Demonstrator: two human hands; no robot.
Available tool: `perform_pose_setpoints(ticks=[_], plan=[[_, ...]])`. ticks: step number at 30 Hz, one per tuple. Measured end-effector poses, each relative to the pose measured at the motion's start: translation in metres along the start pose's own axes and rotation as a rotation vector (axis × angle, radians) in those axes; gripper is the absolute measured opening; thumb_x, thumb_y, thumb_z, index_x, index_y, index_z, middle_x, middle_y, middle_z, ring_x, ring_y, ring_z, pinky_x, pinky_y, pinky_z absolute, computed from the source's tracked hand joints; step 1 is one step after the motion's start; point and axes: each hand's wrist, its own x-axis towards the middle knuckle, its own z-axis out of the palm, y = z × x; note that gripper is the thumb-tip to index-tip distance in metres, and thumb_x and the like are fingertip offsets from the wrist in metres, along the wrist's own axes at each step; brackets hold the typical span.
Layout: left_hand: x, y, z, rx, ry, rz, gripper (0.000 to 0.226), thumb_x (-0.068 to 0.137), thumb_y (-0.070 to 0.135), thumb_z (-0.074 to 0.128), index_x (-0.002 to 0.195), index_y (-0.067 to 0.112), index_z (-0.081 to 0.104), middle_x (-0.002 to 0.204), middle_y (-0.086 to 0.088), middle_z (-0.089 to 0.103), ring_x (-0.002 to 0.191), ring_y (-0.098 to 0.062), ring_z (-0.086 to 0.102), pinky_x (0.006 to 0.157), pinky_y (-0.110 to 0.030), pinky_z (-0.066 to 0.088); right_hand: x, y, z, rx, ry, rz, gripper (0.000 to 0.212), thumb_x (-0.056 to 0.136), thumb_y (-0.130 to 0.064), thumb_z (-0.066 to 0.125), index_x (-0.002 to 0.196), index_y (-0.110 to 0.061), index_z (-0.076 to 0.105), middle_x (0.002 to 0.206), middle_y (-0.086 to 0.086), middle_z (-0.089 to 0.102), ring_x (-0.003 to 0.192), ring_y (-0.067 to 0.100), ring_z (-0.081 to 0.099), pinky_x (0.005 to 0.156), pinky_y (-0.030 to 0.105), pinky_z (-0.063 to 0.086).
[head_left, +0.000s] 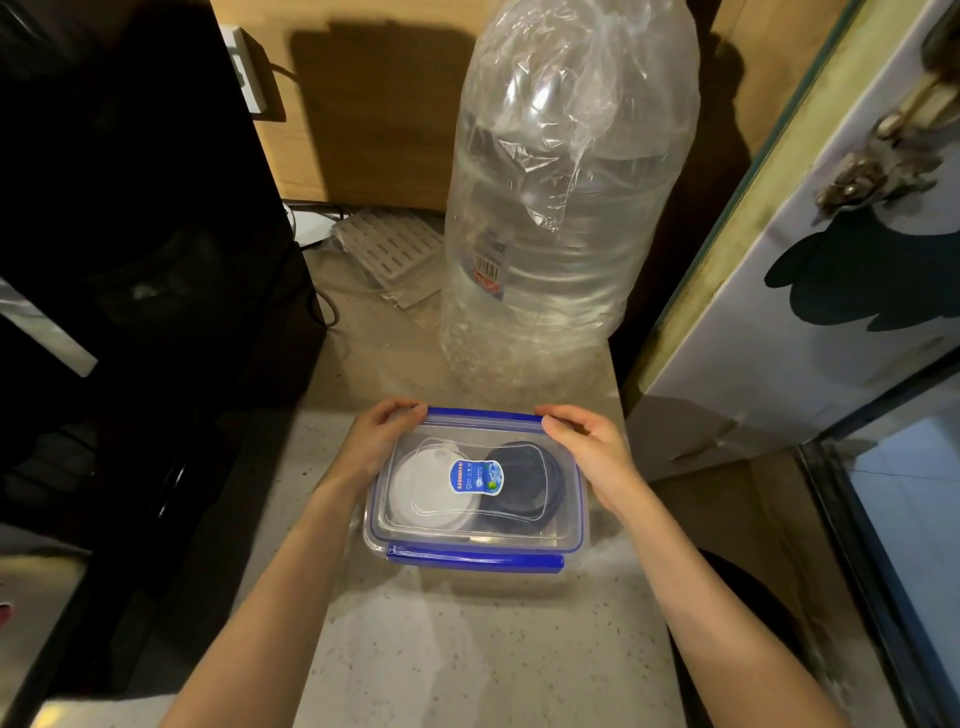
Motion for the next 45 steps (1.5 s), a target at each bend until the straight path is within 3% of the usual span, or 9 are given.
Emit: perform_pose_setpoints(ticks=[8,14,20,25,28,31,33,37,45], plan=[[-0.007,0.004,0.004,0.191,0.196,0.088,0.028,0.077,0.030,0.070,0.103,0.018,0.069,0.102,0.000,0.067,0.095,-0.017,0.061,0.082,-0.028,0.048,-0.005,-0.003,0.002,-0.042,0.007,-0.004,0.024,0.090,-0.019,0.058,0.113,-0.017,0.064,0.109,0.003,0.066,0.099,0.017,0.063,0.068,0.017,0.056],[-0.032,0.005,0.003,0.388,0.349,0.165,0.045,0.088,0.043,0.052,0.122,0.014,0.055,0.121,-0.009,0.061,0.099,-0.019,0.056,0.084,-0.031,0.043,-0.016,-0.002,-0.001,-0.031,-0.012,-0.005,0.020,0.090,-0.021,0.057,0.110,-0.022,0.063,0.111,0.001,0.063,0.095,0.009,0.061,0.064,0.013,0.054],[-0.073,-0.026,-0.002,0.267,0.432,-0.021,0.054,0.086,0.050,0.050,0.124,0.011,0.045,0.113,-0.013,0.059,0.091,-0.024,0.055,0.080,-0.037,0.049,-0.033,0.009,-0.006,-0.029,0.130,-0.031,0.018,0.087,-0.015,0.062,0.104,-0.020,0.062,0.113,0.006,0.063,0.106,0.020,0.060,0.070,0.021,0.052],[-0.110,-0.039,0.016,0.046,0.227,-0.171,0.077,0.064,0.055,0.071,0.119,0.012,0.037,0.100,-0.017,0.066,0.083,-0.031,0.067,0.068,-0.041,0.057,-0.062,0.030,0.006,0.004,0.368,-0.005,0.025,0.083,-0.017,0.066,0.106,-0.012,0.058,0.111,0.015,0.065,0.099,0.026,0.063,0.076,0.031,0.052],[-0.130,-0.053,0.031,-0.067,0.156,-0.107,0.082,0.048,0.046,0.081,0.112,0.011,0.043,0.104,-0.016,0.068,0.086,-0.026,0.069,0.076,-0.039,0.057,-0.092,0.037,0.021,0.051,0.498,0.017,0.025,0.079,-0.017,0.070,0.100,-0.013,0.058,0.103,0.014,0.066,0.093,0.026,0.063,0.075,0.030,0.050],[-0.142,-0.060,0.032,-0.132,0.180,0.010,0.056,0.074,0.021,0.075,0.119,0.015,0.043,0.114,-0.012,0.064,0.091,-0.017,0.066,0.067,-0.020,0.058,-0.117,0.047,0.033,0.059,0.403,0.040,0.024,0.078,-0.021,0.071,0.098,-0.022,0.057,0.097,0.008,0.066,0.090,0.024,0.065,0.079,0.039,0.054],[-0.144,-0.063,0.027,-0.165,0.132,0.057,0.059,0.077,0.017,0.070,0.127,0.021,0.039,0.117,-0.006,0.060,0.095,-0.014,0.064,0.063,-0.013,0.057,-0.127,0.052,0.034,0.051,0.265,0.028,0.026,0.080,-0.024,0.069,0.100,-0.032,0.055,0.099,0.005,0.065,0.091,0.022,0.065,0.082,0.041,0.055],[-0.148,-0.059,0.016,-0.140,-0.028,0.100,0.077,0.069,0.013,0.075,0.130,0.036,0.033,0.116,0.015,0.054,0.102,-0.007,0.060,0.065,-0.016,0.057,-0.138,0.043,0.028,0.114,0.073,-0.005,0.031,0.088,-0.016,0.060,0.114,-0.027,0.047,0.105,-0.013,0.057,0.096,0.005,0.060,0.067,0.015,0.054],[-0.159,0.007,0.013,-0.106,-0.070,0.359,0.071,0.063,0.004,0.080,0.115,0.039,0.047,0.116,0.014,0.058,0.095,0.003,0.065,0.068,-0.014,0.056,-0.151,-0.016,0.017,0.210,0.120,-0.210,0.028,0.085,-0.009,0.063,0.109,-0.022,0.056,0.112,-0.001,0.064,0.095,0.003,0.065,0.067,0.012,0.053]])
